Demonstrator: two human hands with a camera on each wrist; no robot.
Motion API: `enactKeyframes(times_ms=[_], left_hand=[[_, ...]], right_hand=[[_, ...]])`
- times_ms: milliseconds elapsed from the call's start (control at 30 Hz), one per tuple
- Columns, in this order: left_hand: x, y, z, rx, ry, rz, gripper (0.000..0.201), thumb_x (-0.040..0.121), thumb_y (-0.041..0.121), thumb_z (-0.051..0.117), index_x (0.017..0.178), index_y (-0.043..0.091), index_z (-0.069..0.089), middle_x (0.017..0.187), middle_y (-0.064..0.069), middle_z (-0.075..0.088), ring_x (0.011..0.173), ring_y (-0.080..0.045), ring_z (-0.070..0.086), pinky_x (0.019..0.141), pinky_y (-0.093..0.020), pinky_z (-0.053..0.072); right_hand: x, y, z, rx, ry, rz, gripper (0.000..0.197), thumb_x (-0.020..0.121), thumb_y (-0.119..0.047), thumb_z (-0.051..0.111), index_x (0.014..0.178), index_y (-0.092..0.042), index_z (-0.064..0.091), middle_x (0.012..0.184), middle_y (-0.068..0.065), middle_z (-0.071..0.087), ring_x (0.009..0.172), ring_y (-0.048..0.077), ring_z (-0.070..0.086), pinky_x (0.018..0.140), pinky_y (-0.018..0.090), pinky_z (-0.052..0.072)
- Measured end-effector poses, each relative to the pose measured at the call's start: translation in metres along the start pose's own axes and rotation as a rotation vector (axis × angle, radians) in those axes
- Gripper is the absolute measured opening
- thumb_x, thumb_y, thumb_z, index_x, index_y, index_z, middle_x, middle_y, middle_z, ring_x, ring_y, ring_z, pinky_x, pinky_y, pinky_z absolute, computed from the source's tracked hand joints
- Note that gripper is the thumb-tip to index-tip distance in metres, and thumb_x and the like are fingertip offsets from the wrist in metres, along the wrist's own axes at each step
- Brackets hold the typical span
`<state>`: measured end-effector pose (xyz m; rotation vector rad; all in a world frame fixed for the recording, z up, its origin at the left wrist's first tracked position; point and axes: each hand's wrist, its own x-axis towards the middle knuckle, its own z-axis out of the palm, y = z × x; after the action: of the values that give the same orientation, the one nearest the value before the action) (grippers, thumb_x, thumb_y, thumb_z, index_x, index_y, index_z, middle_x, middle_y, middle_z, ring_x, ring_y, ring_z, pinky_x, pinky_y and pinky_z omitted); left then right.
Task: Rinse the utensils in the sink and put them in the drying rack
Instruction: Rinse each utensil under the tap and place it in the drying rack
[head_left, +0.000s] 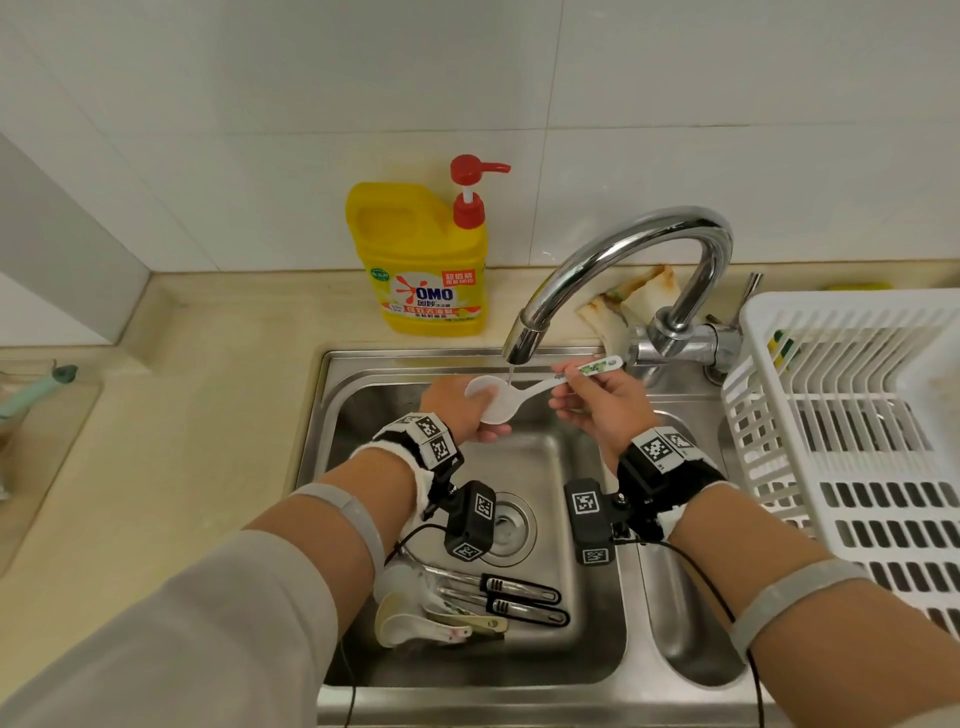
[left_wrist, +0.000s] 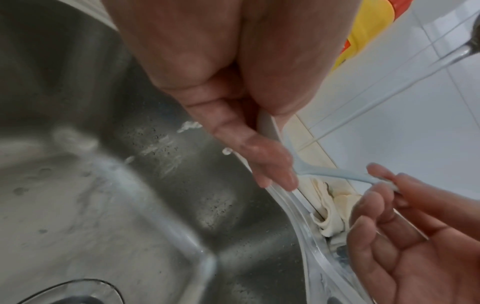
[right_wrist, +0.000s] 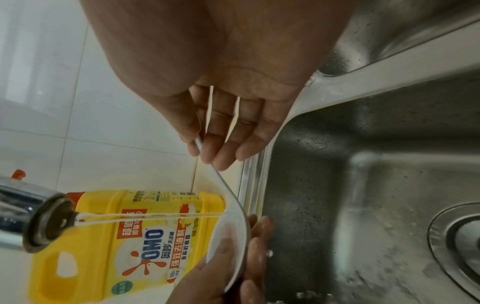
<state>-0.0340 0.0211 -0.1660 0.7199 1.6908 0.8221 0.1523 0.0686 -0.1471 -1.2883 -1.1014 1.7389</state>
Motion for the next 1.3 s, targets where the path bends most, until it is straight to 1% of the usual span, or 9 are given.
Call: enactKeyframes(times_ms=[167,333,433,633,833,900,967,1133,1300], left_hand=[[-0.006,0.008,0.007,-0.079,-0.085,0.02,0.029,0.099,-0.003,0.042,0.121,-0.008,0.059,0.098,-0.025,0.07,0.068,-0.025,0.072,0.048,-0.021,0.054],[-0.007,0.008,0.011,-0.191,-0.076,0.048,0.056,0.085,-0.026,0.033,0.127,0.006,0.05,0.106,-0.018,0.062,0.089,-0.034,0.07,0.051,-0.024,0.055],[-0.004,0.006,0.008,-0.188,-0.039,0.084,0.053,0.084,-0.026,0.037,0.122,0.008,0.051,0.102,-0.019,0.064,0.095,-0.039,0.069,0.054,-0.027,0.057],[-0.006,-0.004,-0.025,-0.145,0.085,0.071,0.026,0.096,-0.005,0.045,0.12,-0.003,0.056,0.105,-0.031,0.068,0.086,-0.042,0.072,0.079,-0.051,0.058],[-0.012,-0.011,-0.052,-0.349,0.171,-0.001,0.032,0.099,0.031,0.058,0.117,0.005,0.057,0.099,-0.02,0.069,0.086,-0.034,0.068,0.053,-0.028,0.054],[-0.015,-0.012,-0.062,-0.445,0.18,-0.039,0.046,0.097,0.047,0.057,0.122,0.008,0.056,0.107,-0.019,0.066,0.095,-0.034,0.066,0.058,-0.031,0.057],[-0.017,-0.015,-0.069,-0.552,0.212,-0.092,0.054,0.097,0.052,0.054,0.132,0.012,0.053,0.123,-0.017,0.063,0.111,-0.035,0.064,0.076,-0.038,0.06],[-0.019,-0.03,-0.081,-0.598,0.237,-0.045,0.055,0.09,0.028,0.07,0.14,0.017,0.05,0.135,-0.007,0.06,0.122,-0.025,0.058,0.104,-0.044,0.049],[-0.029,-0.024,-0.07,-0.768,0.198,-0.007,0.044,0.096,0.008,0.059,0.139,-0.001,0.05,0.139,-0.02,0.057,0.118,-0.029,0.063,0.086,-0.033,0.06]], right_hand=[[-0.001,0.004,-0.001,0.033,0.026,0.005,0.018,0.101,-0.018,0.055,0.095,-0.015,0.072,0.068,-0.001,0.07,0.066,0.013,0.069,0.067,0.026,0.056],[-0.005,0.002,-0.003,0.1,0.03,0.046,0.018,0.101,-0.016,0.055,0.097,-0.013,0.072,0.072,0.001,0.069,0.067,0.013,0.069,0.068,0.027,0.056],[-0.006,0.0,-0.003,0.159,0.073,0.101,0.016,0.099,-0.018,0.059,0.098,-0.011,0.073,0.077,0.004,0.069,0.071,0.017,0.069,0.068,0.03,0.059],[0.002,0.001,0.006,0.084,0.134,0.114,0.008,0.096,-0.011,0.063,0.089,-0.01,0.065,0.074,0.008,0.07,0.061,0.017,0.068,0.061,0.029,0.058],[0.005,0.005,0.037,-0.018,0.018,0.187,0.013,0.101,-0.012,0.055,0.09,-0.012,0.062,0.07,0.011,0.065,0.053,0.016,0.062,0.056,0.027,0.055],[0.006,0.006,0.044,0.01,-0.03,0.215,0.013,0.102,-0.011,0.051,0.099,-0.009,0.063,0.073,0.012,0.067,0.059,0.018,0.065,0.059,0.028,0.057],[0.006,0.005,0.05,0.039,-0.072,0.239,0.015,0.103,-0.011,0.051,0.105,-0.007,0.065,0.077,0.014,0.068,0.067,0.022,0.067,0.066,0.031,0.058],[0.001,0.001,0.056,0.076,-0.09,0.241,0.012,0.101,-0.012,0.055,0.095,-0.006,0.063,0.077,0.014,0.067,0.071,0.024,0.067,0.072,0.033,0.059],[-0.003,-0.004,0.048,0.006,-0.093,0.159,0.019,0.102,-0.003,0.049,0.095,-0.005,0.067,0.081,0.016,0.068,0.074,0.022,0.069,0.074,0.031,0.059]])
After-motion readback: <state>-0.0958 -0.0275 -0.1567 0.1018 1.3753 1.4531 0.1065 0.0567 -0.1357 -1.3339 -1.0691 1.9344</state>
